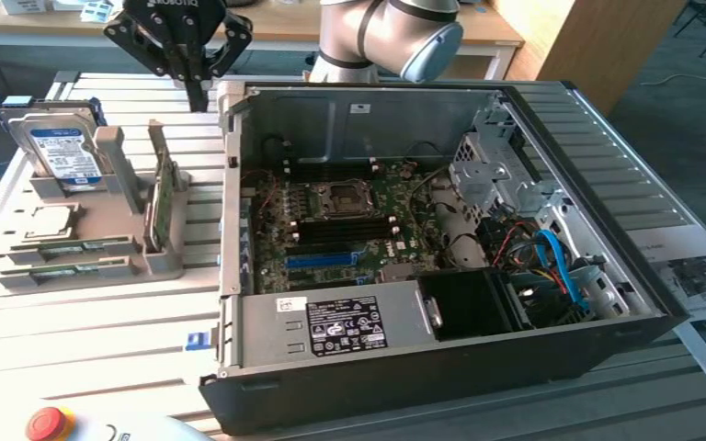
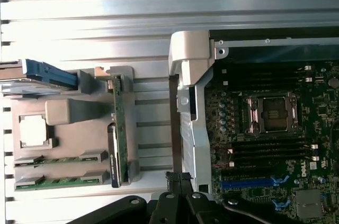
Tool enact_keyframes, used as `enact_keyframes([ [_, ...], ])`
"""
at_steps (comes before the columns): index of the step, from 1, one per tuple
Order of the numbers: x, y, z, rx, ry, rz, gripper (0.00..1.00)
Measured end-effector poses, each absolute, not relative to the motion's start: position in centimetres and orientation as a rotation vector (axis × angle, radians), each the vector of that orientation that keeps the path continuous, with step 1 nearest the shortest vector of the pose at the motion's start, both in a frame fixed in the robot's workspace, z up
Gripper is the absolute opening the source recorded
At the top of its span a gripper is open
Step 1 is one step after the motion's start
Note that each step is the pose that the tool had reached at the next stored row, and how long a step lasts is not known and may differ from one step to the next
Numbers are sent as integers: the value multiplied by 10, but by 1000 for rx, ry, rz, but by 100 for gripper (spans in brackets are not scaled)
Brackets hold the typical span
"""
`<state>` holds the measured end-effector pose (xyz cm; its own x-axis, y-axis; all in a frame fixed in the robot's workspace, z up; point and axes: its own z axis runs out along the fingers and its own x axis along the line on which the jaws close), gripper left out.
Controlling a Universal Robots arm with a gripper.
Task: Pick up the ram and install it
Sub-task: 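Reach for the ram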
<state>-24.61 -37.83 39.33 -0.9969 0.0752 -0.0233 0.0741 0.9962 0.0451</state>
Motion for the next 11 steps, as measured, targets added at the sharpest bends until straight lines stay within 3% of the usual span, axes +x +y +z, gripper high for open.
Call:
enact_keyframes([
  [11,-277,-375,393,117,3114,69,10],
])
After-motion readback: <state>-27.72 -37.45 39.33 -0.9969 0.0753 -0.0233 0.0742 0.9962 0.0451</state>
